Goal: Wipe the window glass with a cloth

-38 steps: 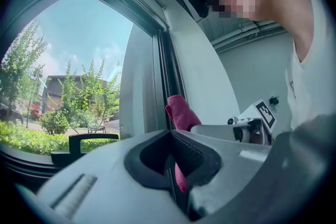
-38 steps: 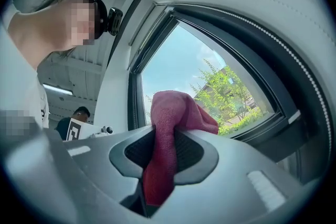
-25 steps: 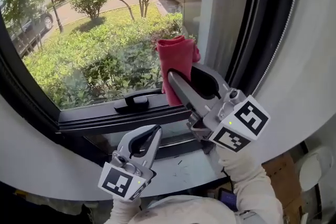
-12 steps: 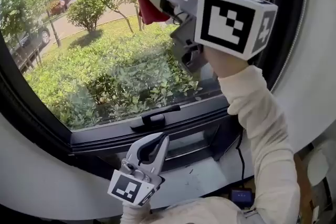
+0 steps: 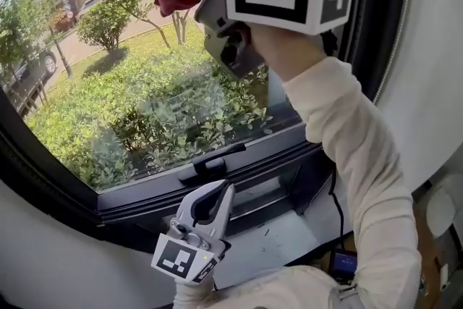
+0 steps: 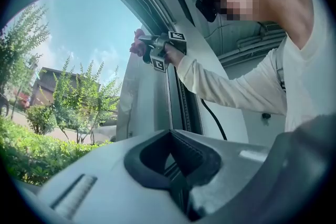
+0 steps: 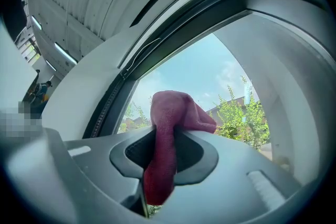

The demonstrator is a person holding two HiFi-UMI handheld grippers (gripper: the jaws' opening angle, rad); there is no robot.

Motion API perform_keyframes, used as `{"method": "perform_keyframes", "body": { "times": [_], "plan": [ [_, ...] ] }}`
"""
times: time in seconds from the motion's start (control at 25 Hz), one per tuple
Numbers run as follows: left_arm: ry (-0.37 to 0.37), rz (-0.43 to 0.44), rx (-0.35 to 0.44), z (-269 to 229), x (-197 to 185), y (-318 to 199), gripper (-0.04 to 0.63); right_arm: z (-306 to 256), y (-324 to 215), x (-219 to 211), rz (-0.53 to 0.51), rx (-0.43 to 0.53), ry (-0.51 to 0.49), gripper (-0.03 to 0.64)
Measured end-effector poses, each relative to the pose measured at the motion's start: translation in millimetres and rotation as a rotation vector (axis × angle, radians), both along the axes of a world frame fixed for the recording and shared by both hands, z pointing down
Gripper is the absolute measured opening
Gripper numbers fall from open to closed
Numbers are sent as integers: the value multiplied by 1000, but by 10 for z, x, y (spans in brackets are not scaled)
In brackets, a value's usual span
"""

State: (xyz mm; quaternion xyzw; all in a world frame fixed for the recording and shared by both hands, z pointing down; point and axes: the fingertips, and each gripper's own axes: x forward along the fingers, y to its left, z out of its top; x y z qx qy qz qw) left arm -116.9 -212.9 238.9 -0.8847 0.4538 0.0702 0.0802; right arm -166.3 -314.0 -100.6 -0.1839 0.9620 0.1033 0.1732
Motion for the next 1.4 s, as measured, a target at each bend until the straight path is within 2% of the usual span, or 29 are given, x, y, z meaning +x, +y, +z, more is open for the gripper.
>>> {"method": "perform_keyframes", "body": {
  "times": [0.16,0.56,0.8,1.16,1.4],
  "plan": [
    [-16,9,0,9,70,-8,0,-14,-109,204,31,-2,3,104],
    [-30,20,4,13,277,-14,0,-133,-621,1272,204,-46,-84,106],
    [-39,15,8,-5,378,-19,0,-126,-832,1739,278,-78,-128,106],
    [-70,18,-16,81,544,-32,0,199,-858,1841,315,-65,-120,103],
    [-81,31,-47,227,620,1,0,642,-867,1843,313,-105,-107,103]
  ]
}}
